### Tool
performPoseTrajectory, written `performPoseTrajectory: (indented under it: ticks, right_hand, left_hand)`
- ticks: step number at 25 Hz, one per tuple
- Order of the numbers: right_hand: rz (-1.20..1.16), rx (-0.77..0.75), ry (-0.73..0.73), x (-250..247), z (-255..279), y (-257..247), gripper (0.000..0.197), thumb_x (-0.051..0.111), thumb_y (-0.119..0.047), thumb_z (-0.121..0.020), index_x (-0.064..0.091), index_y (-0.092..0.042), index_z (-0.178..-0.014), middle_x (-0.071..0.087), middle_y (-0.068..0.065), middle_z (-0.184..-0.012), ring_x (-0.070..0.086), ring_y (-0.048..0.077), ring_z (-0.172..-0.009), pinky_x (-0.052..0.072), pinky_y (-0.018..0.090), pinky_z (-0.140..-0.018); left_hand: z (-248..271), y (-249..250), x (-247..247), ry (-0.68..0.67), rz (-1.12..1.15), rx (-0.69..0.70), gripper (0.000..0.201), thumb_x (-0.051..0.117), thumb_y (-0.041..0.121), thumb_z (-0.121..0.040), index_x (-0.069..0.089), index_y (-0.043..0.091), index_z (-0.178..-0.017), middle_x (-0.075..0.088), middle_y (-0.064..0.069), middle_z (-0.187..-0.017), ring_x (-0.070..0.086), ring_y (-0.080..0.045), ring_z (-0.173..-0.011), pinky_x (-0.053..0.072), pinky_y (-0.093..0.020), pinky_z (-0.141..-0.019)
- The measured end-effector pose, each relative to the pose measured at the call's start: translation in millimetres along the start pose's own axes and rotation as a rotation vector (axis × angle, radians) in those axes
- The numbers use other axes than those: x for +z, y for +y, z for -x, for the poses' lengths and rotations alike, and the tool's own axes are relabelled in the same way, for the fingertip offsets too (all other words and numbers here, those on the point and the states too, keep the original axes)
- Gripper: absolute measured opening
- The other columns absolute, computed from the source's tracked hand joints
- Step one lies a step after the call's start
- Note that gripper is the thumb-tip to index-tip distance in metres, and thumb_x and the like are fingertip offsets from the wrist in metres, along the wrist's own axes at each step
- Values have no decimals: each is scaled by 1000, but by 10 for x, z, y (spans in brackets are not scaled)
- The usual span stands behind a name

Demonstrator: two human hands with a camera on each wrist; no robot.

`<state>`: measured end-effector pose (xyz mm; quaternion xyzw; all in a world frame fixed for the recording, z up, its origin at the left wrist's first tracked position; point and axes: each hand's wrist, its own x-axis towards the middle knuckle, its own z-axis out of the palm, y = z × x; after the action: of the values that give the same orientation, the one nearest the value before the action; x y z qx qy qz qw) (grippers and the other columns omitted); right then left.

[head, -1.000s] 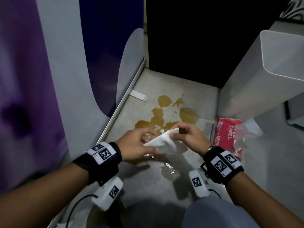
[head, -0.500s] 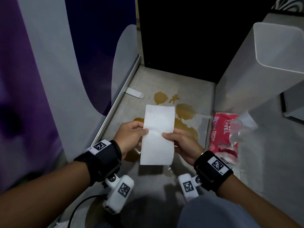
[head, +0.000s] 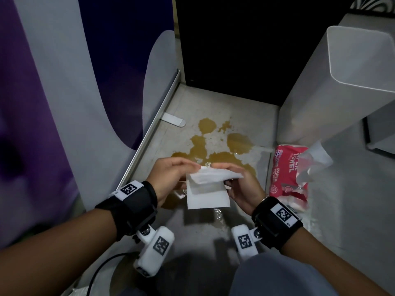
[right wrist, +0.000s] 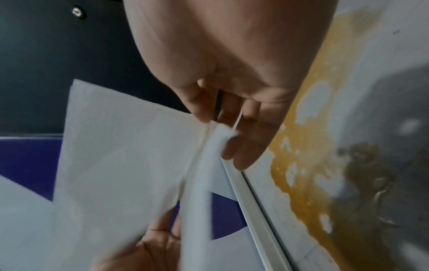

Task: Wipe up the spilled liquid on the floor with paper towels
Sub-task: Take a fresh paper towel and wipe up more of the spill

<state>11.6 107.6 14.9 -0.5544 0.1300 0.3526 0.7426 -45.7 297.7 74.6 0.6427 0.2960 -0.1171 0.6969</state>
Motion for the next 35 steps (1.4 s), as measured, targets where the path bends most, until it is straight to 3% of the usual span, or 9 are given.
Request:
performPoseTrajectory:
  ticks: [4,7,9,11,13,18,25,30,35]
  right_hand:
    - [-278,219,-166,-51,34,39,60,56,-48,-95,60,-3,-134,56,27,-138,53,43,-128,34,57,-114]
    - [-212,253,-306,24,116,56,42,61,-17,-93,59,-2,-133,59,27,-132,58,43,-121,46,53,-105]
    - [-139,213,-204,20,61,29,34,58,-2,-91,62,2,-125,66,26,-119,68,38,-101,59,46,-84]
    - [102,16,24,-121,-97,29,25,59,1,-89,69,2,-112,69,23,-105,68,35,-89,57,37,-72]
    - [596,-258,176,-314,-200,82,18,60,-3,-92,76,-10,-99,69,9,-104,61,26,-100,48,33,-85]
    - [1439,-397,-40,-773,-101,892,51,50,-12,-99,46,-19,-149,35,1,-159,30,20,-147,27,42,-121]
    - [1652,-344,58,-903,-32,1736,63,13,-37,-101,13,-13,-160,6,3,-168,0,23,-155,-2,43,-125]
    - [1575,-255,238,-599,14,2003,61,10,-35,-103,3,-15,-160,-4,1,-168,-12,20,-154,-11,43,-123]
    - [1531,-191,253,-301,-94,2058,60,8,-34,-104,-4,-16,-160,-12,0,-167,-20,19,-152,-17,42,-120]
  left_hand:
    - [19,-32,8,31,-71,65,48,78,-13,-70,72,18,-107,70,-6,-71,64,-15,-57,48,-20,-48]
    - [16,-28,13,48,-103,103,56,82,-8,-69,68,20,-115,73,-12,-86,69,-19,-68,50,-20,-49]
    - [-16,-57,-20,53,-162,129,64,84,-2,-70,61,21,-124,71,-7,-103,71,-19,-86,58,-24,-64]
    - [-57,-117,-101,72,-250,144,65,85,5,-72,57,24,-128,65,0,-113,69,-18,-96,60,-33,-79]
    - [-86,-195,-246,81,-386,180,52,80,8,-77,61,25,-122,64,1,-116,66,-19,-99,59,-32,-82]
    - [-55,-372,-678,-78,-1156,243,34,66,28,-87,62,30,-120,64,5,-120,59,-15,-109,48,-28,-91]
    - [-46,-993,-827,-262,-1441,99,31,52,30,-89,58,26,-119,62,2,-119,59,-18,-106,49,-35,-93]
    - [-167,-1362,-834,-163,-1327,11,27,58,31,-85,56,24,-110,60,-2,-114,58,-22,-104,48,-33,-89]
    - [-150,-1594,-858,-62,-1192,-30,39,61,27,-87,56,21,-125,57,-4,-126,55,-23,-115,43,-32,-96]
